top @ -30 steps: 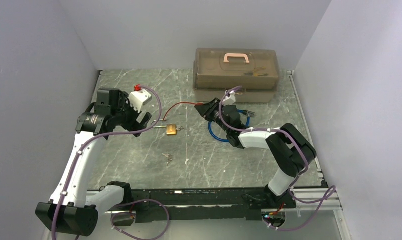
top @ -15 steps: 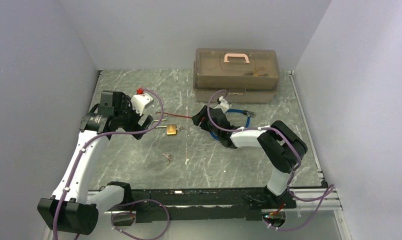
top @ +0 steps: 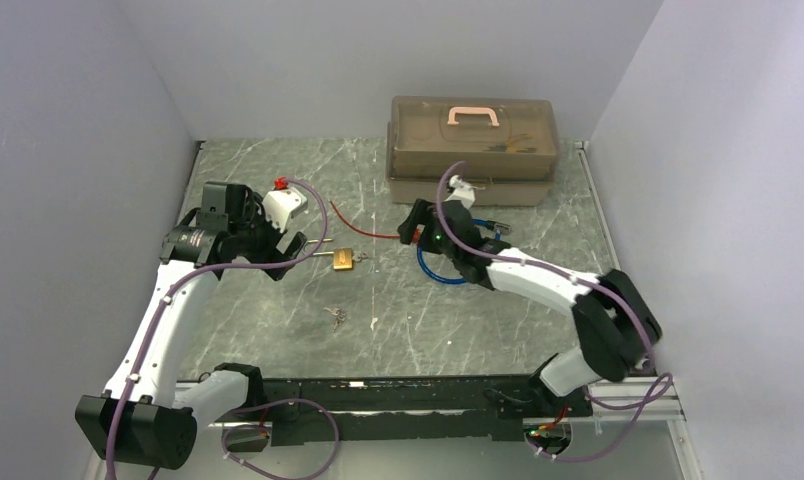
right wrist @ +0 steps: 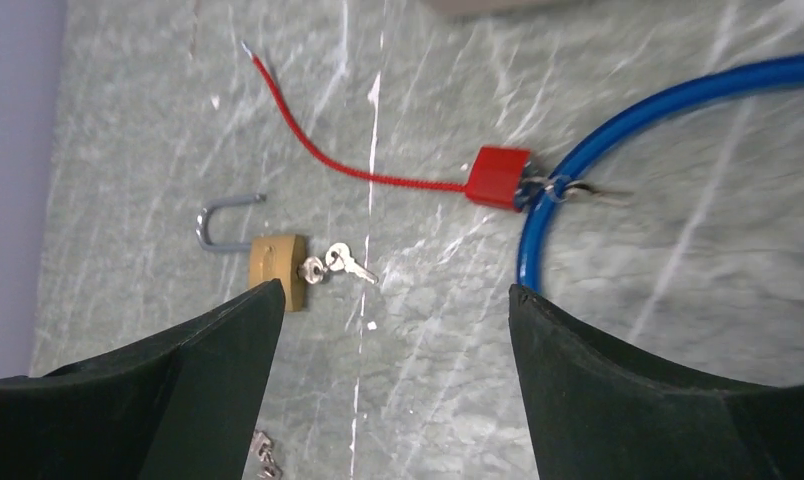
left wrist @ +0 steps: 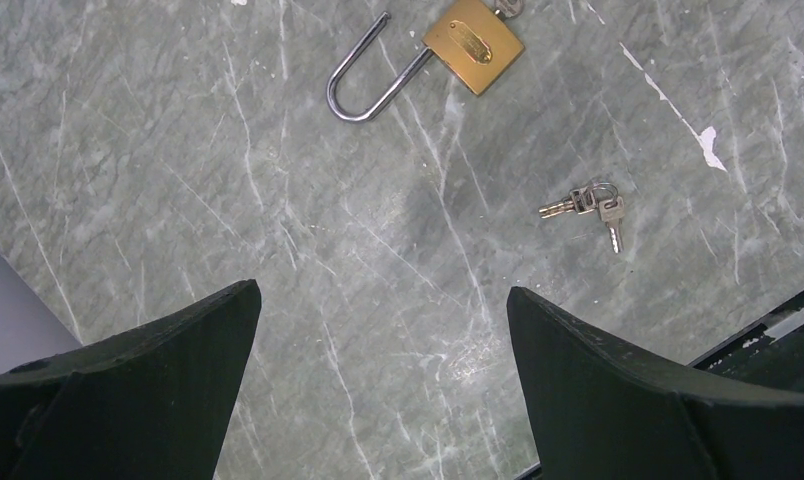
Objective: Unlock with the key
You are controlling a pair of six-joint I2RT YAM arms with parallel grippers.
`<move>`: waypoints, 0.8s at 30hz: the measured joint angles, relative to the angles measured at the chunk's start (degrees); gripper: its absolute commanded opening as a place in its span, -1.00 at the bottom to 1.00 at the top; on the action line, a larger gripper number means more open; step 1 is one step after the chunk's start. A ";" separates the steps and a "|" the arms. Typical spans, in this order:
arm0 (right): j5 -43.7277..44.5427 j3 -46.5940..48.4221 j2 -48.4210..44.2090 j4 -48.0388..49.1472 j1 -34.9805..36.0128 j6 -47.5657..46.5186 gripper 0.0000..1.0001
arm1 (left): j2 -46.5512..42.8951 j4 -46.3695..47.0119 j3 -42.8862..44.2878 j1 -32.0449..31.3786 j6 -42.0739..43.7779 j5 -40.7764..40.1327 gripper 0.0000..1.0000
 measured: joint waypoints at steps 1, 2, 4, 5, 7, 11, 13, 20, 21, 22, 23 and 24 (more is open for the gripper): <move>0.48 -0.24 -2.36 -1.20 -0.76 -0.83 0.64 | 0.00 0.00 0.00 0.00 0.00 0.02 0.99; 0.92 -0.79 -4.83 -2.03 -1.66 -1.57 0.62 | 0.00 -0.02 0.00 0.00 0.02 0.07 0.99; 1.55 -2.82 -9.70 -3.52 -3.41 -2.64 0.58 | 0.00 -0.02 0.00 0.00 0.09 0.17 0.99; 1.92 -4.00 -11.50 -3.98 -3.98 -2.91 0.56 | -0.02 0.00 -0.02 0.00 0.28 0.22 0.99; 2.82 -7.74 -14.78 -4.52 -5.25 -3.30 0.51 | -0.07 -0.04 -0.15 0.00 0.46 0.57 0.99; 3.08 -16.79 -16.96 -6.47 -5.14 -3.04 0.33 | -0.33 -0.76 -1.01 0.00 0.87 1.38 0.99; 2.56 -20.26 -17.09 -7.48 -3.80 -3.21 0.33 | -0.33 -1.07 -1.36 0.00 0.94 1.64 0.99; -1.18 -17.49 -15.89 -5.42 10.10 -9.94 0.34 | -0.33 -2.40 -1.62 0.00 1.51 2.54 0.99; -1.68 -15.89 -14.71 -4.13 11.63 -11.47 0.35 | -0.33 -2.49 -1.64 0.00 1.51 2.51 0.99; -2.47 -14.36 -13.31 -2.89 13.00 -12.92 0.36 | -0.26 -2.56 -1.64 0.00 1.51 2.49 0.99; -3.02 -12.68 -11.54 -1.57 14.38 -14.49 0.37 | -0.20 -2.56 -1.64 0.00 1.49 2.47 0.99; -3.78 -11.37 -9.97 -0.37 15.32 -15.74 0.37 | -0.11 -2.58 -1.64 0.00 1.46 2.43 0.99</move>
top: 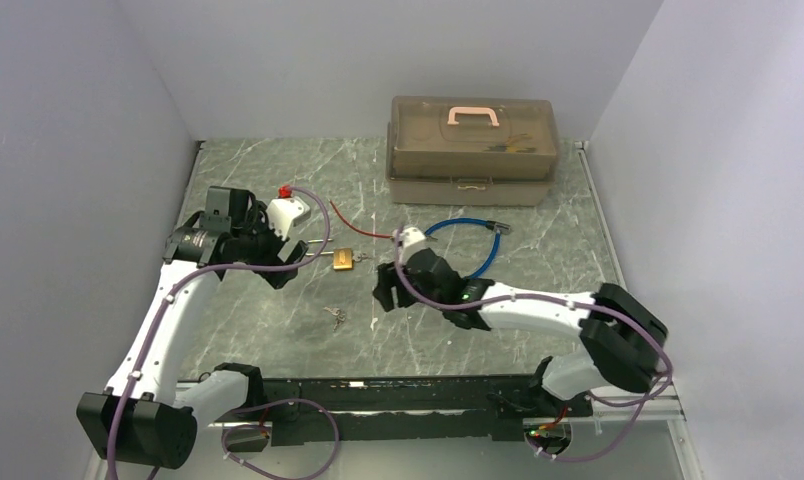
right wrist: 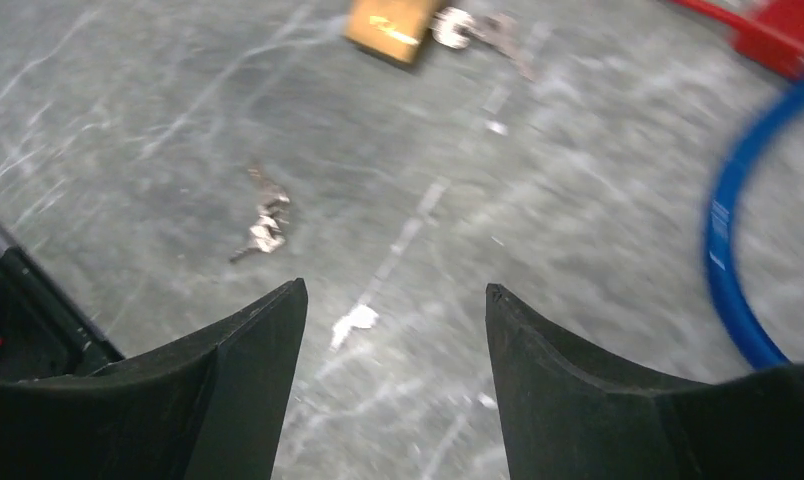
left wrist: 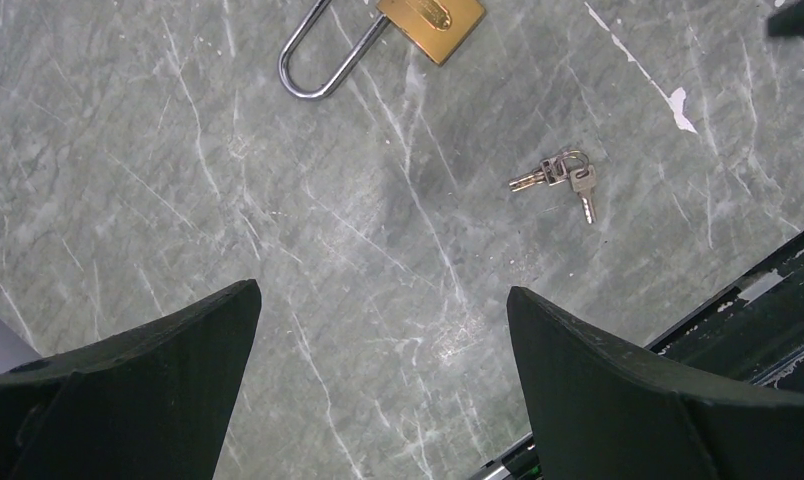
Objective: Unlock with the key
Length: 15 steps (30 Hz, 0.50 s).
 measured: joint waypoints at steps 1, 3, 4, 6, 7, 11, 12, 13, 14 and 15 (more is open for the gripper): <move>-0.94 1.62 2.12 1.36 1.16 -1.60 0.37 | 0.22 -0.02 0.00 0.02 -0.09 -0.13 0.99; -3.26 4.42 6.47 4.17 3.15 -4.79 0.37 | 0.81 -0.04 0.02 0.24 -0.26 -0.46 0.99; -4.22 5.73 8.68 5.35 4.09 -6.34 0.37 | 1.33 -0.15 0.07 0.55 -0.48 -0.55 0.99; -5.66 8.17 12.70 6.84 5.60 -8.96 0.37 | 2.67 -0.63 0.28 1.51 -0.83 -0.79 0.99; -6.56 9.90 15.10 7.54 6.32 -10.27 0.37 | 3.39 -0.87 0.52 2.14 -0.90 -0.92 0.99; -9.14 15.41 22.86 8.76 8.37 -14.14 0.35 | 4.94 -1.25 1.38 4.70 -1.11 -1.38 0.99; -9.49 16.57 24.41 8.76 8.81 -14.99 0.33 | 4.94 -1.44 1.57 5.35 -1.09 -1.40 0.99; -9.68 17.77 25.86 8.70 9.22 -15.78 0.32 | 4.92 -1.73 1.86 5.92 -1.09 -1.40 0.99; -9.79 18.80 26.99 8.61 9.53 -16.41 0.31 | 4.92 -1.81 2.03 6.29 -1.09 -1.40 0.99; -9.79 20.09 28.33 8.41 9.84 -17.11 0.28 | 4.92 -1.90 2.19 6.73 -1.07 -1.40 0.99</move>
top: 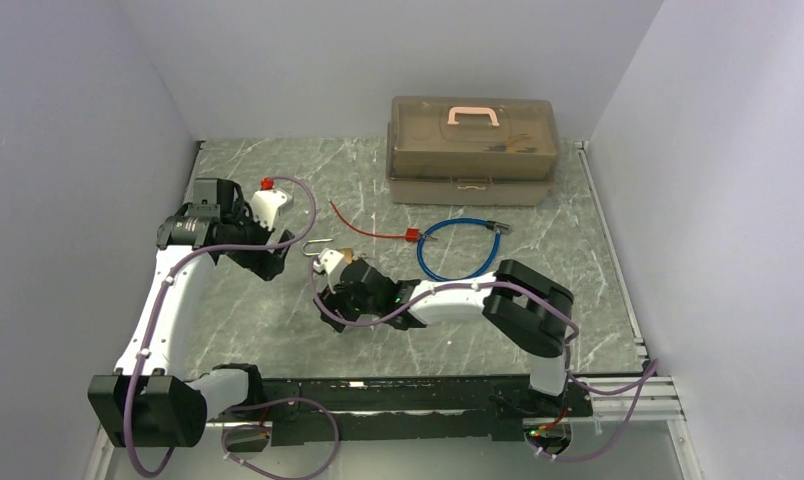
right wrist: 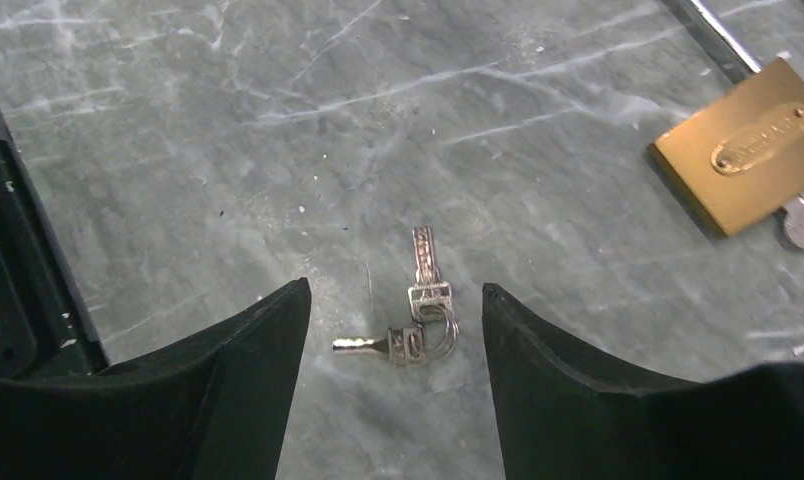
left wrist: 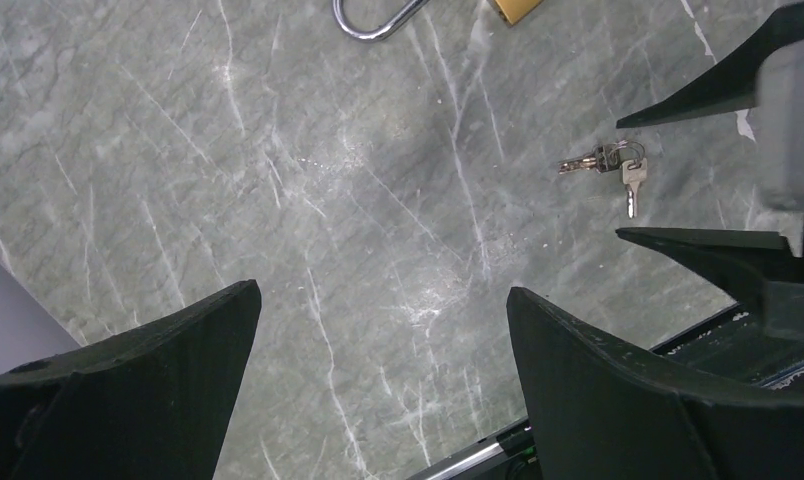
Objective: Unlock with the key
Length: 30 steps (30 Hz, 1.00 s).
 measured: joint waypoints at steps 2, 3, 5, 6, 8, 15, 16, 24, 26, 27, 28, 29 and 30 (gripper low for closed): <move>0.15 1.97 2.12 -0.50 0.50 -1.11 0.25 | -0.09 -0.26 0.07 0.50 0.00 -0.02 0.99; 0.57 2.60 2.91 -0.96 0.76 -1.70 0.23 | -0.11 -0.42 0.07 0.63 0.00 -0.02 0.99; 1.18 2.78 3.50 -1.55 1.03 -2.43 0.20 | -0.22 -0.83 0.09 0.72 0.02 -0.02 0.99; 1.70 2.78 3.72 -1.97 1.11 -2.82 0.18 | -0.26 -1.11 0.13 0.72 0.02 0.00 0.99; 2.82 3.10 4.26 -3.17 1.14 -3.37 0.12 | -0.37 -1.68 0.24 0.72 0.02 0.02 0.99; 6.58 4.35 5.62 -6.86 1.66 -4.68 -0.35 | -0.83 -2.78 2.43 0.72 0.00 0.87 0.99; 6.93 4.46 5.62 -7.04 1.84 -5.03 -0.46 | -1.11 -2.82 2.49 0.72 0.00 1.11 0.99; 8.94 4.48 5.60 -7.34 2.84 -5.77 -1.00 | -2.51 -4.26 2.93 0.72 0.04 2.36 0.99; 9.35 4.46 5.51 -7.28 2.82 -5.77 -1.00 | -2.51 -4.35 3.13 0.72 0.09 2.75 0.99; 9.46 4.31 5.35 -7.26 2.82 -5.77 -1.00 | -2.51 -4.44 3.13 0.72 0.11 2.99 0.99; 9.44 3.78 5.05 -6.88 2.80 -5.75 -1.00 | -2.51 -4.52 3.13 0.72 0.26 3.08 0.99; 9.42 2.93 4.37 -6.67 2.78 -5.73 -1.00 | -2.51 -4.63 3.13 0.72 0.44 3.32 0.99; 9.22 1.75 3.37 -6.58 2.71 -5.66 -1.00 | -2.51 -4.70 3.13 0.72 0.52 3.63 0.99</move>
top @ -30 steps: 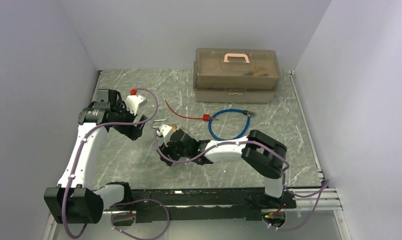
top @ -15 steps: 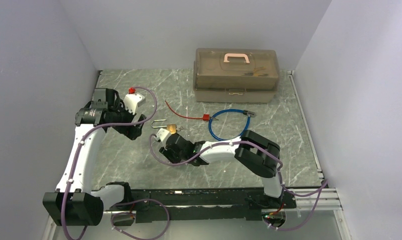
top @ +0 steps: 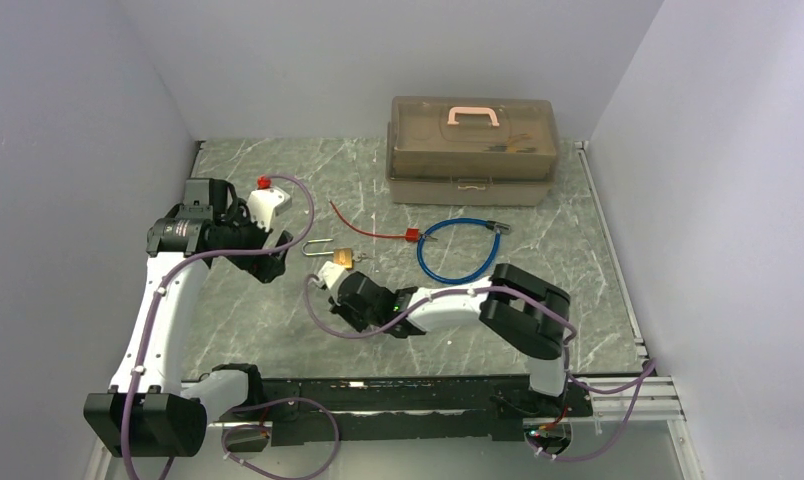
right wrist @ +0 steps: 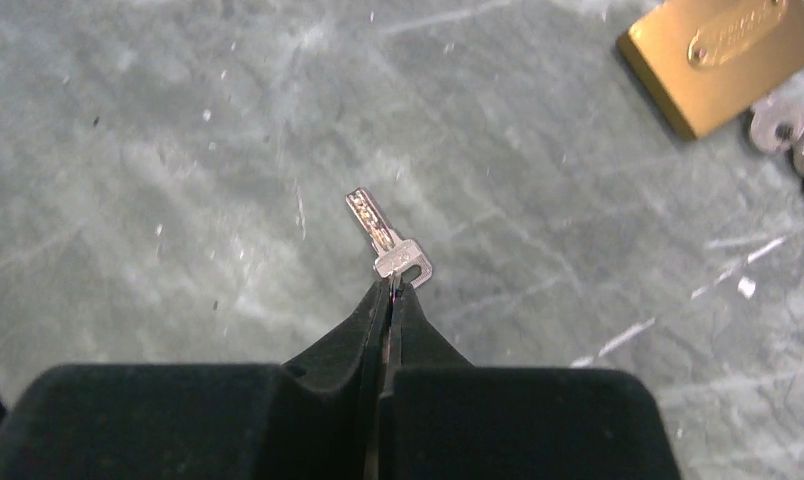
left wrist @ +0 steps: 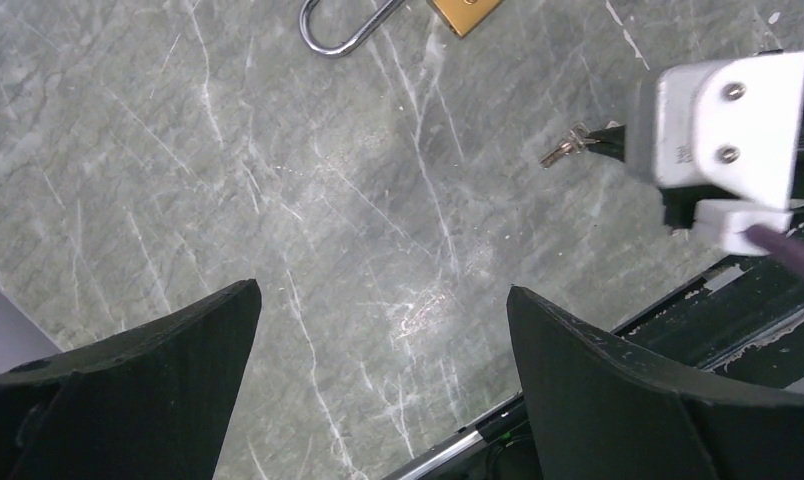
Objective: Unlock with the key
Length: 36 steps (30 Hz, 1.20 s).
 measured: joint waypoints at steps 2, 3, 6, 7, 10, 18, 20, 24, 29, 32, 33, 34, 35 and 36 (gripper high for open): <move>-1.18 -2.67 -2.32 0.50 -0.26 0.46 -1.00 | 0.00 -0.24 0.00 0.00 0.42 0.85 0.99; -2.05 -4.52 -4.11 0.90 -0.50 0.98 -1.00 | 0.00 -0.37 0.00 0.00 0.68 1.29 0.99; -5.22 -8.92 -9.49 2.89 -1.77 3.08 -1.00 | 0.00 -0.79 0.00 0.00 1.81 3.15 0.99; -6.47 -10.27 -11.47 3.91 -2.40 4.07 -1.00 | -0.02 -0.90 0.00 0.00 2.51 4.13 0.99; -9.68 -13.44 -17.07 6.51 -4.52 6.95 -1.00 | -0.59 -1.22 -0.33 0.00 4.68 7.85 0.99; -16.52 -15.32 -29.49 7.65 -9.90 12.59 -1.00 | -13.33 -2.40 -4.04 0.00 24.44 22.71 0.99; -17.84 -14.71 -31.87 6.51 -10.34 12.92 -1.00 | -18.86 -2.67 -4.26 -0.52 32.20 25.51 0.99; -19.71 -12.90 -35.08 4.70 -10.01 13.20 -1.00 | -28.41 0.26 -6.05 -5.25 41.79 27.54 0.99; -20.70 -8.09 -36.22 1.53 -8.63 12.92 -1.00 | -29.05 6.64 -8.15 -16.41 39.26 25.31 0.91; -20.15 -4.63 -36.37 -0.33 -7.34 11.65 -1.00 | -23.23 6.86 -5.16 -20.52 30.23 24.39 0.99; -19.28 -3.91 -36.76 -0.79 -6.69 10.73 -1.00 | -19.96 6.19 -2.51 -20.83 25.94 24.61 0.99; -18.56 -3.72 -37.29 -1.18 -6.25 9.99 -1.00 | -17.44 5.99 -0.37 -20.87 22.21 24.90 0.99; -17.49 -3.69 -38.23 -1.99 -5.53 8.87 -1.00 | -15.65 5.99 1.33 -20.85 18.97 25.14 0.99; -16.24 -3.69 -39.12 -2.84 -4.94 7.61 -1.00 | -13.55 6.51 2.69 -20.79 14.43 25.66 0.99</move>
